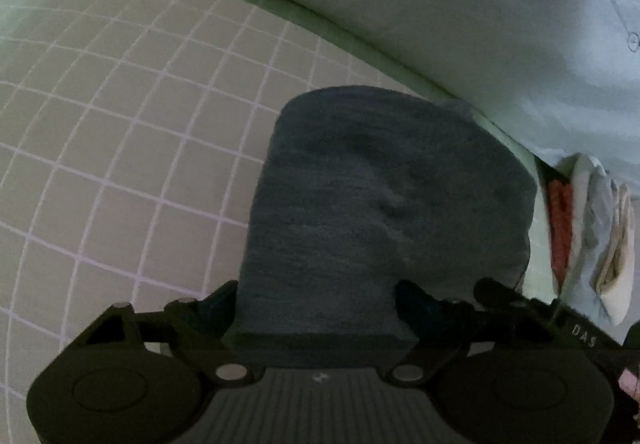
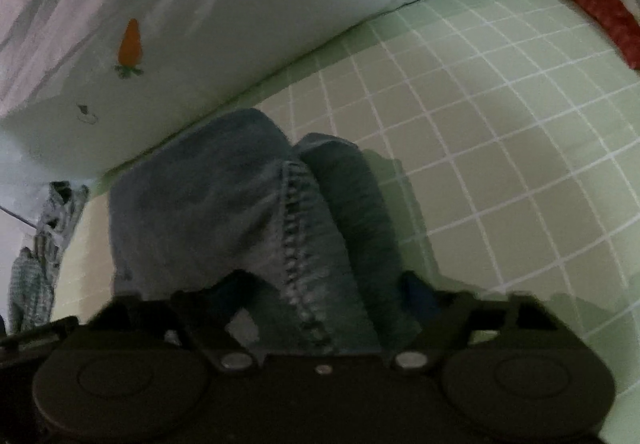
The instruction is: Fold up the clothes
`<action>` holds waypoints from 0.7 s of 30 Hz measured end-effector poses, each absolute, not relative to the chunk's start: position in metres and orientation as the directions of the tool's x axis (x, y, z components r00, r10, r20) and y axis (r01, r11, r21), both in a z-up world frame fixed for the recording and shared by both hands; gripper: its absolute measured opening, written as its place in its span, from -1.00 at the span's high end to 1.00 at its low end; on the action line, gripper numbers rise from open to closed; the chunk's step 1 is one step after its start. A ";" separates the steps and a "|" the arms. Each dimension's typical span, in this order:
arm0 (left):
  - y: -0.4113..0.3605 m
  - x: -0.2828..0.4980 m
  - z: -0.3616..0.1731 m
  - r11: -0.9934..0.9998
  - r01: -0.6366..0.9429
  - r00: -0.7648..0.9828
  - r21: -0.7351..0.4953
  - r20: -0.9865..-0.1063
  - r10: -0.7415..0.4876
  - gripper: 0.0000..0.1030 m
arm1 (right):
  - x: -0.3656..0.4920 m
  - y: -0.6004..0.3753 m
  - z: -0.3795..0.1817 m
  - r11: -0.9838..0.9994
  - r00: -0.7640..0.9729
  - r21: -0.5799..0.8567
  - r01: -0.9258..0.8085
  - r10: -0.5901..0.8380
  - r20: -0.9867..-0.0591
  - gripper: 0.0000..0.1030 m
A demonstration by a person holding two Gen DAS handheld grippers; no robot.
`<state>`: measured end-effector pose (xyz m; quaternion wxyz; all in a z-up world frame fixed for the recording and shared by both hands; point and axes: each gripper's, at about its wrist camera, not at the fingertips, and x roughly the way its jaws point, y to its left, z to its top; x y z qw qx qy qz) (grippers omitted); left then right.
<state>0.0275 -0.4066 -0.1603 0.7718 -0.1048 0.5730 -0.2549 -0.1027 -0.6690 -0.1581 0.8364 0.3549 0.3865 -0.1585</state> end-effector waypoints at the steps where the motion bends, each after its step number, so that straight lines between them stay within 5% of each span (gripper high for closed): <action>1: -0.406 0.025 -0.157 0.850 0.265 0.225 -0.455 -0.828 -0.513 -0.42 | -0.106 -0.667 -0.155 0.694 0.663 0.482 0.535 0.009 -0.749 0.29; 6: -0.413 0.003 -0.135 0.842 0.306 0.262 -0.444 -0.811 -0.523 0.12 | -0.134 -0.653 -0.127 0.694 0.693 0.483 0.533 -0.031 -0.720 0.54; 21: -0.588 -0.096 -0.057 0.685 0.509 0.220 -0.521 -0.691 -0.689 0.21 | -0.301 -0.779 -0.046 0.614 0.766 0.506 0.606 -0.278 -0.580 0.57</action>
